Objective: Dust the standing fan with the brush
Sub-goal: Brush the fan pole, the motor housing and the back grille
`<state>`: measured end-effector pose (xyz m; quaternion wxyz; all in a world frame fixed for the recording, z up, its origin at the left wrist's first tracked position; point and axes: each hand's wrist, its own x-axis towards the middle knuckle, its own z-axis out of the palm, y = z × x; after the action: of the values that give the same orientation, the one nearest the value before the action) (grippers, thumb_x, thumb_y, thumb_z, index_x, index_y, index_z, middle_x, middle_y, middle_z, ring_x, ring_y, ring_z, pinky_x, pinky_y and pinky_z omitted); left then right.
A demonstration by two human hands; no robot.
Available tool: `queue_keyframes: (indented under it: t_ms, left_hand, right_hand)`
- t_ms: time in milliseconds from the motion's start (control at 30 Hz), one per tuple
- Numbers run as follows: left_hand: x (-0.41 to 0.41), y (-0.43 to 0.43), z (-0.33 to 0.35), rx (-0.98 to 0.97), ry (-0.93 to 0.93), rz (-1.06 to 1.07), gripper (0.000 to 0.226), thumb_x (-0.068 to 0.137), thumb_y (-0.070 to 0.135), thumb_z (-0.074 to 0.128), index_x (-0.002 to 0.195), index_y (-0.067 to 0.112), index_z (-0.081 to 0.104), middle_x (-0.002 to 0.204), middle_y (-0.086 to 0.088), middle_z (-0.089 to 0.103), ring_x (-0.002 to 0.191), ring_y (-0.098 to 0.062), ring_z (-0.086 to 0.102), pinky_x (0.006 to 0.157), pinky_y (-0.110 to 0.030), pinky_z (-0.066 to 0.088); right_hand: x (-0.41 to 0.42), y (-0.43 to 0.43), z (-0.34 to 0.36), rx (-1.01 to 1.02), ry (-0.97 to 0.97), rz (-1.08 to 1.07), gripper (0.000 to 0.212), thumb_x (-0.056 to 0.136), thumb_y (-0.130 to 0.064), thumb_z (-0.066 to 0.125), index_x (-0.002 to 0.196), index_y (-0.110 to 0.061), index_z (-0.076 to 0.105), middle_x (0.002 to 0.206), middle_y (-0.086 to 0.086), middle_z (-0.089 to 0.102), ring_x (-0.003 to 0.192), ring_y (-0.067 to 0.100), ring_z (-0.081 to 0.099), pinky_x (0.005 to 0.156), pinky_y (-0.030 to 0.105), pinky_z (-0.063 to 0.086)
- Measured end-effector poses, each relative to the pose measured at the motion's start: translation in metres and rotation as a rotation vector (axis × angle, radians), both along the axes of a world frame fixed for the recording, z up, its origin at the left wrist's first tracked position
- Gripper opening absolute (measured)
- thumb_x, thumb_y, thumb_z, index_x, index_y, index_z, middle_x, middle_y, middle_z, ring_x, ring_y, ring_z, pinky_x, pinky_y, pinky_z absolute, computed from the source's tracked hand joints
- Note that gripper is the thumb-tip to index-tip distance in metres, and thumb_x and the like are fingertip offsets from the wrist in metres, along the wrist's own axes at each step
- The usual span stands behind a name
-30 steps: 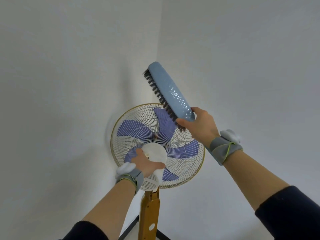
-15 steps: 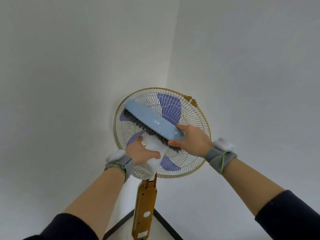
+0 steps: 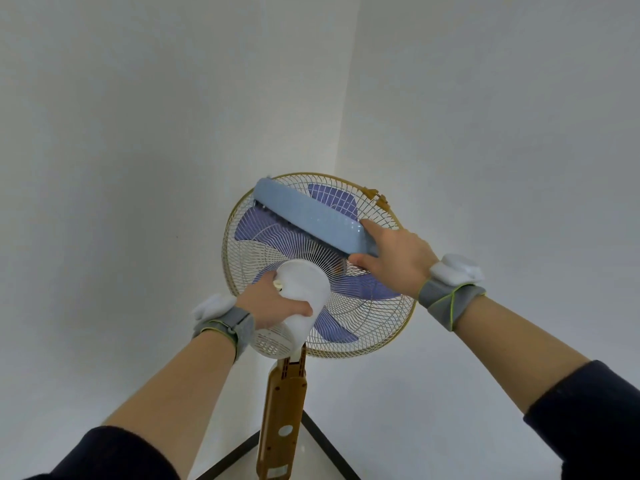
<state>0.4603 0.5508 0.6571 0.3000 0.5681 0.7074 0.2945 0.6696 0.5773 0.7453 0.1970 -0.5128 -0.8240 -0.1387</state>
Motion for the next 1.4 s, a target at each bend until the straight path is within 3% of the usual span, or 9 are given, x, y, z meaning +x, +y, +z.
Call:
queue_keyframes:
  t_ms: [133, 333, 467, 567, 700, 933, 1100, 1233, 1400]
  left_hand:
    - [0.005, 0.000, 0.000, 0.020, 0.027, 0.004, 0.105, 0.066, 0.049, 0.080, 0.150, 0.020, 0.024, 0.139, -0.006, 0.047, 0.120, -0.030, 0.050, 0.091, -0.038, 0.046]
    - [0.010, 0.002, -0.003, 0.023, 0.046, -0.016, 0.105, 0.065, 0.050, 0.081, 0.149, 0.019, 0.026, 0.137, -0.005, 0.048, 0.117, -0.030, 0.052, 0.091, -0.041, 0.048]
    - [0.010, 0.000, -0.006, 0.014, 0.047, -0.001, 0.107, 0.064, 0.052, 0.081, 0.149, 0.021, 0.025, 0.137, -0.005, 0.048, 0.117, -0.030, 0.052, 0.093, -0.042, 0.048]
    - [0.012, -0.003, -0.005, 0.011, 0.048, 0.003, 0.108, 0.060, 0.055, 0.080, 0.148, 0.021, 0.026, 0.135, -0.004, 0.051, 0.115, -0.029, 0.053, 0.093, -0.041, 0.048]
    - [0.016, -0.010, -0.004, 0.020, 0.060, 0.021, 0.120, 0.046, 0.060, 0.072, 0.148, 0.019, 0.026, 0.133, -0.003, 0.054, 0.115, -0.026, 0.055, 0.095, -0.036, 0.047]
    - [0.020, -0.013, -0.004, 0.023, 0.076, 0.014, 0.117, 0.047, 0.062, 0.072, 0.146, 0.020, 0.029, 0.131, -0.004, 0.053, 0.113, -0.027, 0.055, 0.093, -0.038, 0.048]
    - [0.026, -0.014, -0.003, 0.021, 0.097, -0.005, 0.111, 0.054, 0.062, 0.076, 0.146, 0.021, 0.030, 0.131, -0.003, 0.052, 0.111, -0.028, 0.055, 0.091, -0.040, 0.049]
    - [0.028, -0.015, 0.000, 0.022, 0.100, -0.014, 0.114, 0.049, 0.063, 0.075, 0.144, 0.020, 0.031, 0.131, -0.002, 0.051, 0.110, -0.027, 0.055, 0.092, -0.044, 0.050]
    - [0.026, -0.016, -0.001, 0.007, 0.114, -0.006, 0.117, 0.051, 0.065, 0.076, 0.147, 0.021, 0.027, 0.135, -0.002, 0.048, 0.113, -0.027, 0.054, 0.093, -0.044, 0.049]
  right_hand:
    - [0.010, 0.003, 0.010, 0.059, 0.073, -0.075, 0.055, 0.086, -0.055, 0.055, 0.129, -0.023, 0.042, 0.103, 0.011, 0.066, 0.089, 0.036, 0.061, 0.066, 0.035, 0.045]
    - [0.019, 0.000, 0.025, 0.203, 0.159, -0.217, 0.062, 0.088, -0.053, 0.054, 0.138, -0.022, 0.035, 0.106, 0.017, 0.066, 0.093, 0.040, 0.062, 0.067, 0.037, 0.042]
    - [0.023, -0.014, 0.021, 0.097, 0.423, 0.089, 0.051, 0.083, -0.049, 0.061, 0.126, -0.024, 0.050, 0.103, 0.010, 0.068, 0.088, 0.035, 0.062, 0.073, 0.041, 0.051]
    - [0.017, -0.025, -0.001, -0.073, 0.442, 0.272, 0.048, 0.082, -0.045, 0.066, 0.124, -0.025, 0.056, 0.103, 0.004, 0.068, 0.088, 0.025, 0.062, 0.075, 0.040, 0.052]
    - [0.010, -0.025, -0.038, -0.166, 0.317, 0.246, 0.042, 0.084, -0.047, 0.064, 0.117, -0.024, 0.056, 0.091, 0.001, 0.066, 0.077, 0.020, 0.060, 0.067, 0.034, 0.050]
    - [0.031, -0.014, -0.044, -0.086, 0.301, 0.118, 0.051, 0.083, -0.052, 0.061, 0.127, -0.030, 0.047, 0.097, -0.002, 0.064, 0.081, 0.020, 0.058, 0.069, 0.033, 0.049]
    - [0.053, -0.012, -0.017, 0.015, 0.412, 0.029, 0.055, 0.082, -0.051, 0.063, 0.129, -0.026, 0.049, 0.108, 0.010, 0.066, 0.089, 0.034, 0.061, 0.073, 0.038, 0.051]
    - [0.064, -0.011, -0.004, 0.133, 0.519, -0.067, 0.049, 0.082, -0.049, 0.063, 0.122, -0.022, 0.052, 0.103, 0.012, 0.067, 0.090, 0.039, 0.060, 0.071, 0.039, 0.048]
    - [0.059, -0.022, -0.009, 0.065, 0.703, 0.153, 0.040, 0.083, -0.046, 0.065, 0.114, -0.020, 0.059, 0.094, 0.005, 0.069, 0.077, 0.026, 0.063, 0.070, 0.038, 0.052]
